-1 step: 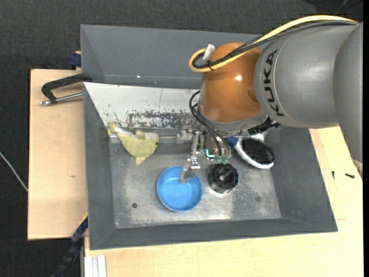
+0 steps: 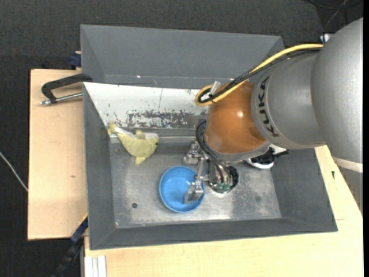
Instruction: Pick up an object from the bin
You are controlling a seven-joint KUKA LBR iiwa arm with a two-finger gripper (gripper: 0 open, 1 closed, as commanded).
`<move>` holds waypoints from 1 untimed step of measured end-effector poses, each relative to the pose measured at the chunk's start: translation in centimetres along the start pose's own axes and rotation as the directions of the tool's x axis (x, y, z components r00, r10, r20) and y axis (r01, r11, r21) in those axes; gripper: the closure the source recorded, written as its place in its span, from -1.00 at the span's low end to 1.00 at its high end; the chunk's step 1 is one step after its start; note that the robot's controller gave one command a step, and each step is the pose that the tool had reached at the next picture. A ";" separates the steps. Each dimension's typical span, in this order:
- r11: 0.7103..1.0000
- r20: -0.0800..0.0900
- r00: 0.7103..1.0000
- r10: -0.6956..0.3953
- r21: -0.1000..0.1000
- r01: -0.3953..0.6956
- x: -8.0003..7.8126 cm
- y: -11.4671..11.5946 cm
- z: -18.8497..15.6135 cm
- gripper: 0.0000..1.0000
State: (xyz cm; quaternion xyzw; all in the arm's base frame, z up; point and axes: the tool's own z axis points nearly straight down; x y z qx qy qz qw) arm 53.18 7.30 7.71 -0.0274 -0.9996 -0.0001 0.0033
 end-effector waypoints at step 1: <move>1.000 0.011 1.000 -0.001 -0.005 0.001 -0.4 0.3 -0.7 1.00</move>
Offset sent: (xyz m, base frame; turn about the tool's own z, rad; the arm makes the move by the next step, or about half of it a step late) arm 0.0000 0.0000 0.0000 0.0000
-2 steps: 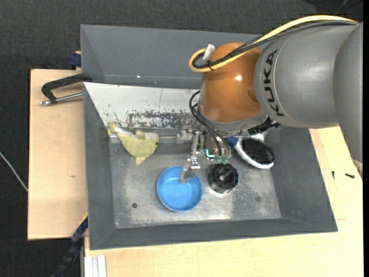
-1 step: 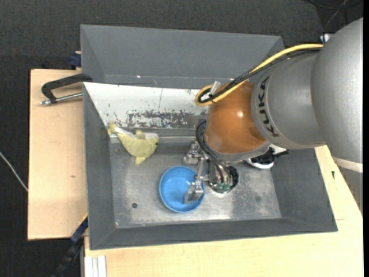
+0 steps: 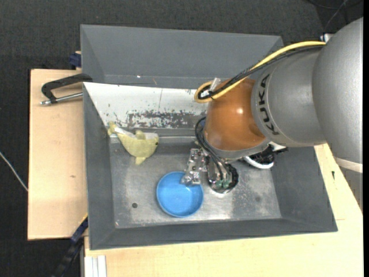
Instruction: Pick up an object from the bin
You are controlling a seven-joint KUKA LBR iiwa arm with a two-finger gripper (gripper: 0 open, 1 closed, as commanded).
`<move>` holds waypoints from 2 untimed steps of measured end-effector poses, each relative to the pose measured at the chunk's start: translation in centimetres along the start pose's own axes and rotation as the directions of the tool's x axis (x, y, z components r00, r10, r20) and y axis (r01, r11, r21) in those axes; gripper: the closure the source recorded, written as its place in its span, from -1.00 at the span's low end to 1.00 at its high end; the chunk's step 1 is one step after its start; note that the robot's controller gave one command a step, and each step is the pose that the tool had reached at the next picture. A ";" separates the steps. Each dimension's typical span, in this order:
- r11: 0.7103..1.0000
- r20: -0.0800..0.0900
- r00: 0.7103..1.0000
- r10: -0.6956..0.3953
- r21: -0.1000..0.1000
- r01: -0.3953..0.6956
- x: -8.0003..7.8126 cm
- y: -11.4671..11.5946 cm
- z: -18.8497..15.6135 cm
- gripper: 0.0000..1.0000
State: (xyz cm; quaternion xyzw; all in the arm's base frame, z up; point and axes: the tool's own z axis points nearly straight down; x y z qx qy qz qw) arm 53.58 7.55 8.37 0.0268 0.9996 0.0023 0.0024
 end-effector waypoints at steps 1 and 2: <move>1.000 0.006 1.000 0.011 0.001 -0.011 2.0 0.5 -8.6 1.00; 0.998 0.009 0.998 -0.059 0.002 0.059 -1.0 0.6 -16.7 1.00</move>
Offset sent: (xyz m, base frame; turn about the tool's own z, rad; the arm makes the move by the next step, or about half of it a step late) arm -0.0227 0.0041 0.0808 0.0136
